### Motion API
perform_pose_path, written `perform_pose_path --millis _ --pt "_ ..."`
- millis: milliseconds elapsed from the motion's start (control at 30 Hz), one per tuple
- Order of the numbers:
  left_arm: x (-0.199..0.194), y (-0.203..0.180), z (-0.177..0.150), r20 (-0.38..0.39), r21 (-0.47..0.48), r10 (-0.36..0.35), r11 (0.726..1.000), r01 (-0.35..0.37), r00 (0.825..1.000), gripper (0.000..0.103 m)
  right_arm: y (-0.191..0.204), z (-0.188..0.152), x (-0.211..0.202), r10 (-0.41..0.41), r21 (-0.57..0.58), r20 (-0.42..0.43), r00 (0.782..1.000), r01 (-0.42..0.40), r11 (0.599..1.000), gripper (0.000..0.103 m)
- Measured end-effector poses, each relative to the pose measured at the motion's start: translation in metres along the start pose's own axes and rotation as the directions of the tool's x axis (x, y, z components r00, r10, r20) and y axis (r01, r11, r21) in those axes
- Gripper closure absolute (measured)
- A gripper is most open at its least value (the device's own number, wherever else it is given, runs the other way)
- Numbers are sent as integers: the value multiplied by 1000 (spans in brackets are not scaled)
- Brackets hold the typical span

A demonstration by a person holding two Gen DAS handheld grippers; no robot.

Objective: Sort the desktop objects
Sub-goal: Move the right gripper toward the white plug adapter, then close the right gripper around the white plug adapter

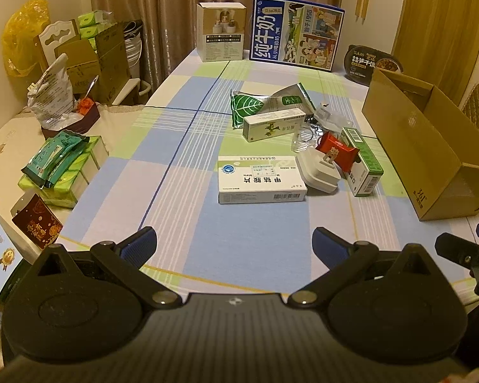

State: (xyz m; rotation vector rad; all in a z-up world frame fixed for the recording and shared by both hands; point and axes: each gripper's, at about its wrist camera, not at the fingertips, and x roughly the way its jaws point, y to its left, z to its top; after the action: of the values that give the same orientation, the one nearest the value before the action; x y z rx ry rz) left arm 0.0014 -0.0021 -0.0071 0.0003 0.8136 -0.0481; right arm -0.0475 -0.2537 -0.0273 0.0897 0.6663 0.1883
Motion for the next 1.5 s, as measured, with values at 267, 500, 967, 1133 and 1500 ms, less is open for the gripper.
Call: perform_pose_path --millis 267,500,967,1133,1500 --pt "9 7 10 13 54 -14 998 13 1000 1 6 5 10 -6 -42 2 1000 6 999 2" --pt "23 16 29 11 205 -131 971 126 991 1 10 15 27 1 -108 -29 1000 -5 994 2" --pt "91 0 63 -166 669 -298 667 329 940 2 33 41 99 146 -478 -165 975 -208 854 2" --pt "117 -5 64 -228 795 -283 498 346 932 2 44 49 126 167 -734 -241 956 -292 614 2" --pt "168 -18 79 -352 861 -303 267 433 886 6 59 73 196 170 -836 -448 878 -478 270 2"
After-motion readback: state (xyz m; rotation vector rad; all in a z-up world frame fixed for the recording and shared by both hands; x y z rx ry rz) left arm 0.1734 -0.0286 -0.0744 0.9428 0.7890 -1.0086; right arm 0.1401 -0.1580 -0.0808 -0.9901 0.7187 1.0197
